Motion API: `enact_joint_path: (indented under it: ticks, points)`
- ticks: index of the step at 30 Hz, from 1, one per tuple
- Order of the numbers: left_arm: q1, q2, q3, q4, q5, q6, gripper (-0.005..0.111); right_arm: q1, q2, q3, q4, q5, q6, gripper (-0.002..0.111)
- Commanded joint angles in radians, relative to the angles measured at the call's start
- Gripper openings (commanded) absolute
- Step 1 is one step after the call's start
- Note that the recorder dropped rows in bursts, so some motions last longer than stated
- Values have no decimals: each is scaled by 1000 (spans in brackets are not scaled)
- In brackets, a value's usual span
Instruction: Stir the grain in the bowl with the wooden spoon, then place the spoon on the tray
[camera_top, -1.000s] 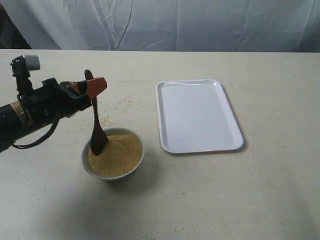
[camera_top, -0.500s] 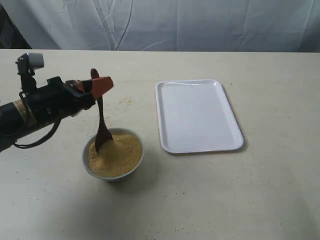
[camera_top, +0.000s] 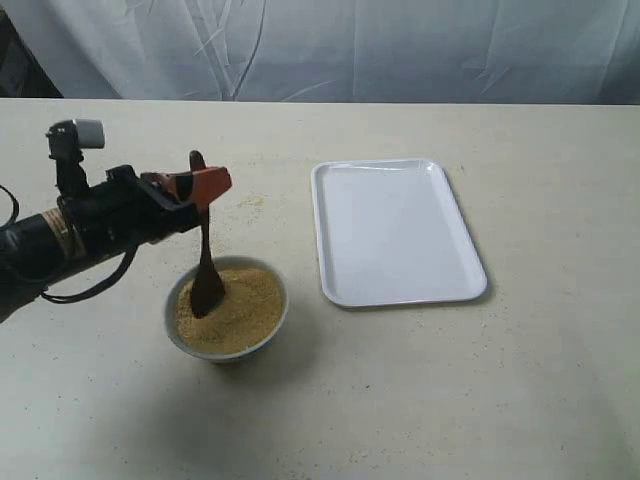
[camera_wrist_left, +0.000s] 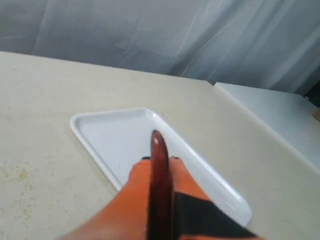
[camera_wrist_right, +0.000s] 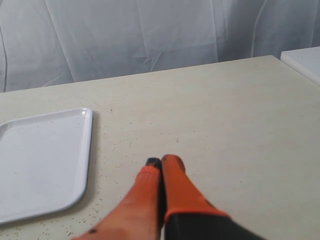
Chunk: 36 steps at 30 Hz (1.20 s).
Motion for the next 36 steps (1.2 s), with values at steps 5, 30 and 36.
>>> enact_joint_path:
  ticks: [5, 30, 36]
  points:
    - [-4, -21, -4, 58, -9, -69, 0, -2, -6, 2, -1, -9, -1, -1]
    - [1, 31, -78, 134, -9, -184, 0, -2, -6, 2, -3, -9, -1, -1]
    - [11, -27, -80, 47, -9, -185, 0, -2, -6, 2, -3, -9, -1, -1]
